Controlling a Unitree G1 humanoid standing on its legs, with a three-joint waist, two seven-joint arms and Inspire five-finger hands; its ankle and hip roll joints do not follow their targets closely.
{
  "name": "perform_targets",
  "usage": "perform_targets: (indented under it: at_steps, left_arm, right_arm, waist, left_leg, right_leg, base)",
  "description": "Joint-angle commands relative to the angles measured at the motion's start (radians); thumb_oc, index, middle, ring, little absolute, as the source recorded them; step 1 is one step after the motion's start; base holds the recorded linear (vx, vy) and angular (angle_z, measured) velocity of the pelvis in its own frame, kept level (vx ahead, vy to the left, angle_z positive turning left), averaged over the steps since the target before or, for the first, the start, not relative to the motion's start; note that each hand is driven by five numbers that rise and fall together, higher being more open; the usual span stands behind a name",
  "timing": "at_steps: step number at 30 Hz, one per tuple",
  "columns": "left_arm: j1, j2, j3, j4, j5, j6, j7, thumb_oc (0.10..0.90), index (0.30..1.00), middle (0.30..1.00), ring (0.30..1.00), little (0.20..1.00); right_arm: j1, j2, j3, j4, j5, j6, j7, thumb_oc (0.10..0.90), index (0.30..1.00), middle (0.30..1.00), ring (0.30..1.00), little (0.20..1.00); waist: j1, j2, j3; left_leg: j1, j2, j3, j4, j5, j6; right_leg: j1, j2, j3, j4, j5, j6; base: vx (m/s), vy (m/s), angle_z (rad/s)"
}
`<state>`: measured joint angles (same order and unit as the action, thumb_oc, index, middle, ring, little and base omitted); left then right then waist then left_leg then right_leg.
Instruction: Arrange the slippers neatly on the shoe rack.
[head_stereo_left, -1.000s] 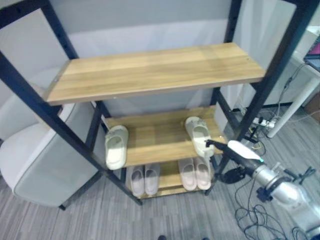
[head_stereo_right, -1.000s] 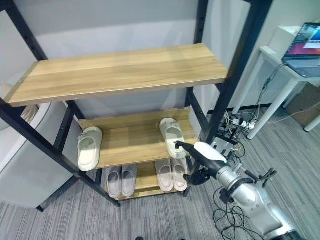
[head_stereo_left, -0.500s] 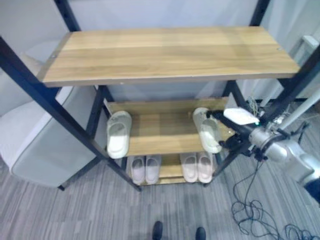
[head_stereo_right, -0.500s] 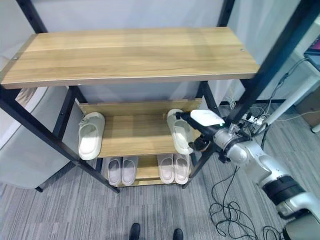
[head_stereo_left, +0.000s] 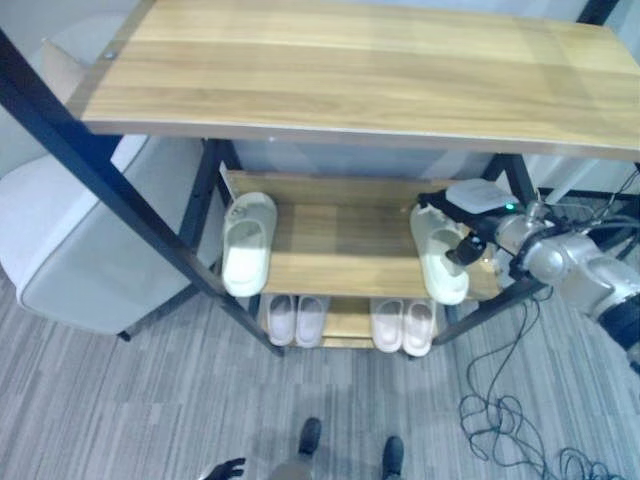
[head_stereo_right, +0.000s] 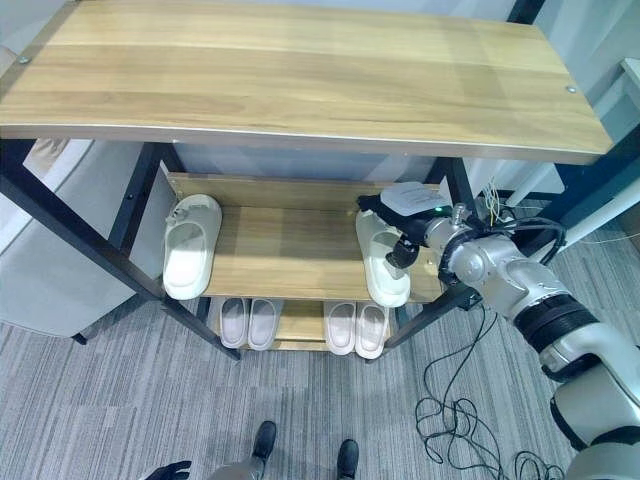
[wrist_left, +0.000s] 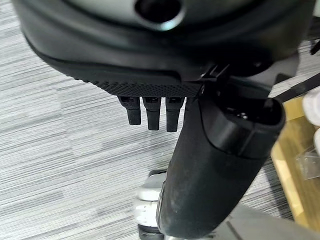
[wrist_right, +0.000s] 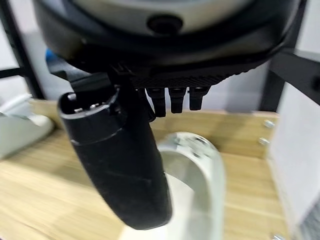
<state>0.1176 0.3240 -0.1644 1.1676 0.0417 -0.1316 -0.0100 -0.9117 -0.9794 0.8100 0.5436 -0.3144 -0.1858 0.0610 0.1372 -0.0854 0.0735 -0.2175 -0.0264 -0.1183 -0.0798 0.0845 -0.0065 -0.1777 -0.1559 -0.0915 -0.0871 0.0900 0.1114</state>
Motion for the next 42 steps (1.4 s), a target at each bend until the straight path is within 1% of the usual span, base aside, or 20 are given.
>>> perform_targets:
  at_steps: [1,9,11,15,16,17,18,19,20,22,24,26,29,30,31,33,36,39,41,42]
  left_arm:
    - [-0.002,0.004,-0.032,0.046,-0.035,-0.008,0.012,0.800,0.900,0.900,0.900,0.900]
    - [-0.012,0.006,-0.040,0.029,-0.036,-0.013,0.025,0.800,0.900,0.900,0.900,0.900]
    - [-0.013,0.009,-0.055,0.017,-0.031,-0.016,0.022,0.800,0.900,0.900,0.900,0.900]
    - [-0.018,0.009,-0.069,0.013,-0.030,-0.018,0.026,0.800,0.900,0.900,0.900,0.900]
    - [-0.020,0.011,-0.071,0.008,-0.030,-0.018,0.027,0.800,0.900,0.900,0.900,0.900]
    - [-0.021,0.014,-0.079,0.010,-0.021,-0.017,0.028,0.800,0.900,0.900,0.900,0.900]
    - [-0.021,0.014,-0.079,0.010,-0.021,-0.017,0.028,0.800,0.900,0.900,0.900,0.900]
    - [-0.016,0.014,-0.085,0.014,-0.011,-0.016,0.028,0.800,0.900,0.900,0.900,0.900]
    - [-0.015,0.014,-0.083,0.016,-0.012,-0.015,0.027,0.800,0.900,0.900,0.900,0.900]
    - [-0.015,0.013,-0.081,0.018,-0.012,-0.014,0.027,0.800,0.900,0.900,0.900,0.900]
    - [-0.015,0.009,-0.078,0.018,-0.016,-0.013,0.032,0.800,0.900,0.900,0.900,0.900]
    - [-0.014,0.011,-0.076,0.017,-0.019,-0.012,0.032,0.800,0.900,0.900,0.900,0.900]
    - [-0.001,0.002,-0.055,-0.007,-0.026,-0.012,0.035,0.800,0.900,0.900,0.900,0.900]
    - [0.005,0.004,-0.055,-0.018,-0.023,-0.011,0.033,0.800,0.900,0.900,0.900,0.900]
    - [-0.015,-0.009,-0.048,0.014,-0.019,-0.006,0.035,0.800,0.900,0.900,0.900,0.900]
    - [-0.016,-0.020,-0.046,0.055,0.011,-0.015,0.049,0.800,0.900,0.900,0.900,0.900]
    - [-0.015,-0.021,-0.035,0.072,0.033,-0.014,0.057,0.800,0.900,0.900,0.900,0.900]
    - [-0.020,-0.017,-0.036,0.075,0.036,-0.016,0.054,0.800,0.900,0.900,0.900,0.900]
    - [-0.044,-0.002,-0.048,0.074,0.026,-0.018,0.067,0.800,0.900,0.900,0.900,0.900]
    - [-0.047,0.002,-0.049,0.073,0.024,-0.019,0.069,0.800,0.900,0.900,0.900,0.900]
  right_arm:
    - [-0.200,-0.023,-0.007,0.025,-0.008,0.009,-0.056,0.800,0.900,0.900,0.900,0.900]
    - [-0.188,-0.005,-0.013,0.099,-0.013,0.018,-0.069,0.800,0.900,0.900,0.900,0.900]
    - [-0.174,0.021,-0.035,0.150,0.015,0.024,-0.074,0.800,0.900,0.900,0.900,0.900]
    - [-0.180,0.051,-0.045,0.214,0.021,0.027,-0.098,0.800,0.900,0.900,0.900,0.900]
    - [-0.175,0.052,-0.052,0.209,0.031,0.027,-0.099,0.591,0.587,0.587,0.587,0.587]
    - [-0.166,0.063,-0.072,0.216,0.059,0.027,-0.099,0.464,0.396,0.396,0.396,0.396]
    - [-0.166,0.063,-0.072,0.216,0.059,0.027,-0.099,0.445,0.368,0.368,0.368,0.368]
    - [-0.159,0.079,-0.092,0.226,0.086,0.023,-0.106,0.445,0.368,0.368,0.368,0.368]
    - [-0.159,0.084,-0.093,0.227,0.085,0.023,-0.108,0.400,0.300,0.300,0.300,0.300]
    - [-0.153,0.092,-0.104,0.223,0.093,0.022,-0.114,0.400,0.300,0.300,0.300,0.300]
    - [-0.108,0.129,-0.169,0.223,0.162,0.018,-0.126,0.400,0.300,0.300,0.300,0.300]
    - [-0.097,0.135,-0.185,0.214,0.174,0.016,-0.129,0.400,0.300,0.300,0.300,0.300]
    - [0.040,0.134,-0.328,0.013,0.259,-0.024,-0.165,0.400,0.300,0.300,0.300,0.300]
    - [0.080,0.129,-0.366,-0.055,0.262,-0.032,-0.170,0.400,0.300,0.300,0.300,0.300]
    - [0.116,0.147,-0.387,-0.129,0.252,-0.048,-0.170,0.400,0.300,0.300,0.300,0.300]
    - [0.121,0.134,-0.421,-0.163,0.230,-0.047,-0.193,0.400,0.300,0.300,0.300,0.300]
    - [0.135,0.100,-0.442,-0.249,0.185,-0.050,-0.201,0.400,0.300,0.300,0.300,0.300]
    - [0.120,0.093,-0.426,-0.250,0.153,-0.050,-0.211,0.400,0.300,0.300,0.300,0.300]
    - [0.013,0.140,-0.367,-0.190,0.119,-0.025,-0.235,0.400,0.300,0.300,0.300,0.300]
    - [-0.008,0.149,-0.357,-0.171,0.119,-0.022,-0.241,0.400,0.300,0.300,0.300,0.300]
  waist:
    - [0.014,0.019,-0.037]
    - [0.028,0.015,-0.025]
    - [0.041,0.013,-0.021]
    - [0.052,0.012,-0.015]
    - [0.053,0.012,-0.014]
    - [0.056,0.012,-0.012]
    - [0.056,0.012,-0.013]
    - [0.061,0.011,-0.013]
    - [0.062,0.011,-0.012]
    - [0.064,0.010,-0.011]
    - [0.067,0.009,-0.010]
    - [0.068,0.008,-0.010]
    - [0.064,0.015,-0.012]
    - [0.064,0.014,-0.012]
    - [0.055,0.014,-0.013]
    - [0.061,0.008,-0.015]
    - [0.068,0.000,-0.012]
    - [0.073,-0.004,-0.010]
    - [0.093,-0.017,0.005]
    - [0.098,-0.020,0.009]
  left_leg:
    - [0.006,0.030,-0.100,-0.007,-0.039,-0.018]
    - [-0.004,0.031,-0.112,-0.007,-0.035,-0.020]
    - [-0.014,0.031,-0.118,-0.005,-0.032,-0.021]
    - [-0.022,0.030,-0.126,-0.004,-0.030,-0.023]
    - [-0.023,0.029,-0.127,-0.003,-0.029,-0.023]
    - [-0.025,0.029,-0.130,-0.002,-0.029,-0.024]
    - [-0.025,0.029,-0.130,-0.002,-0.029,-0.024]
    - [-0.024,0.029,-0.130,-0.001,-0.032,-0.023]
    - [-0.023,0.029,-0.130,0.000,-0.034,-0.023]
    - [-0.022,0.030,-0.132,0.002,-0.035,-0.022]
    - [-0.014,0.030,-0.133,0.004,-0.039,-0.021]
    - [-0.009,0.030,-0.134,0.004,-0.041,-0.020]
    - [0.008,0.029,-0.135,0.004,-0.051,-0.016]
    - [0.011,0.028,-0.136,0.004,-0.053,-0.016]
    - [0.014,0.029,-0.135,0.003,-0.056,-0.016]
    - [0.015,0.028,-0.139,0.003,-0.056,-0.017]
    - [0.010,0.026,-0.142,0.002,-0.057,-0.018]
    - [0.007,0.025,-0.142,0.002,-0.056,-0.019]
    - [-0.005,0.023,-0.149,0.007,-0.054,-0.020]
    - [-0.009,0.022,-0.150,0.009,-0.052,-0.021]
  right_leg:
    - [-0.001,-0.021,0.009,0.000,-0.015,0.049]
    - [-0.007,-0.017,0.002,0.000,-0.019,0.047]
    - [-0.011,-0.017,-0.003,0.000,-0.020,0.047]
    - [-0.015,-0.018,-0.007,0.000,-0.019,0.047]
    - [-0.016,-0.018,-0.008,0.000,-0.019,0.047]
    - [-0.017,-0.019,-0.012,0.000,-0.019,0.048]
    - [-0.017,-0.019,-0.012,0.000,-0.020,0.048]
    - [-0.016,-0.019,-0.012,0.000,-0.020,0.048]
    - [-0.014,-0.019,-0.012,0.000,-0.021,0.049]
    - [-0.012,-0.018,-0.011,0.000,-0.022,0.049]
    - [-0.002,-0.017,-0.012,0.000,-0.027,0.048]
    - [0.002,-0.017,-0.013,0.000,-0.028,0.048]
    - [0.018,-0.018,-0.018,0.000,-0.036,0.048]
    - [0.021,-0.019,-0.019,0.000,-0.037,0.049]
    - [0.021,-0.019,-0.019,0.000,-0.037,0.049]
    - [0.023,-0.021,-0.023,0.000,-0.038,0.049]
    - [0.021,-0.023,-0.028,0.000,-0.037,0.049]
    - [0.019,-0.024,-0.031,0.000,-0.037,0.050]
    - [0.011,-0.024,-0.036,0.000,-0.034,0.050]
    - [0.009,-0.023,-0.036,0.000,-0.033,0.049]
  base:
    - [0.00,0.000,0.00]
    - [0.00,-0.001,0.00]
    - [0.00,-0.016,0.08]
    - [0.00,-0.004,0.11]
    - [0.00,0.001,0.09]
    - [0.00,0.000,0.00]
    - [0.00,0.000,0.00]
    - [0.00,0.000,0.00]
    - [0.00,0.000,0.00]
    - [0.00,-0.003,0.02]
    - [0.01,-0.002,0.05]
    - [0.00,0.000,0.00]
    - [0.01,0.009,0.07]
    - [0.01,-0.005,0.11]
    - [0.01,-0.008,0.06]
    - [0.00,0.000,0.00]
    - [-0.01,-0.005,0.04]
    - [-0.02,0.000,0.07]
    - [-0.02,0.006,0.09]
    - [-0.02,0.002,0.11]
